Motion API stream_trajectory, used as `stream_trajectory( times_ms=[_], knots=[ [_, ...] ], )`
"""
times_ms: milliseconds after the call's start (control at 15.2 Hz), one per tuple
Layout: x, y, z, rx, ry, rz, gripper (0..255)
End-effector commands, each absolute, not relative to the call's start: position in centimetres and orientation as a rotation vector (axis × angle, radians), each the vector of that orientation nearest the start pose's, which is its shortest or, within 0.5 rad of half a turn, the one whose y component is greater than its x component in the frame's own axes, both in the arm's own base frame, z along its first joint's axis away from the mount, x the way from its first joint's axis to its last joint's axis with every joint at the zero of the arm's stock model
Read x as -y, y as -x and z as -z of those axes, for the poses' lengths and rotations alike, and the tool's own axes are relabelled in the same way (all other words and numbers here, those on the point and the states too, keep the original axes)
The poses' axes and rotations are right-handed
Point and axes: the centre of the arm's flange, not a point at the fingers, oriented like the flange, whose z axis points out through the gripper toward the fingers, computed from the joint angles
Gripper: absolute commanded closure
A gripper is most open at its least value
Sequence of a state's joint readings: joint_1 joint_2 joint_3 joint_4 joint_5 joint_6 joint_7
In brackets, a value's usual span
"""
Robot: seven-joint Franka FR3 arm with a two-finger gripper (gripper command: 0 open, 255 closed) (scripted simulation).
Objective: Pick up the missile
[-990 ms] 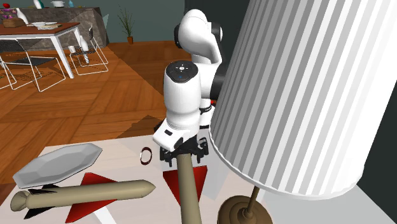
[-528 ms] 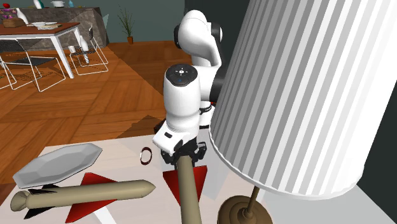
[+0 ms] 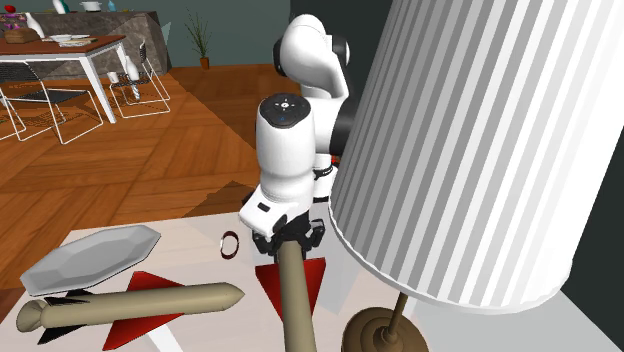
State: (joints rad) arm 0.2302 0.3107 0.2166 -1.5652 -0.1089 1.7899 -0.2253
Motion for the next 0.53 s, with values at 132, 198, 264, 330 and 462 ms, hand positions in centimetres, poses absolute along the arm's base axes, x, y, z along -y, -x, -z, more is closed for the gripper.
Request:
stream_trajectory(
  times_ms=[132, 198, 264, 330, 462],
  knots=[
    [-25.6, -59.1, -48.2, 1.082, 2.998, -0.116, 255],
    [-25.6, -59.1, -48.7, 1.082, 2.998, -0.116, 255],
    [-25.6, -59.1, -49.2, 1.082, 2.998, -0.116, 255],
    [-25.6, -59.1, -49.8, 1.082, 2.998, -0.116, 255],
    [-25.6, -59.1, -50.8, 1.082, 2.998, -0.116, 255]
  ],
)
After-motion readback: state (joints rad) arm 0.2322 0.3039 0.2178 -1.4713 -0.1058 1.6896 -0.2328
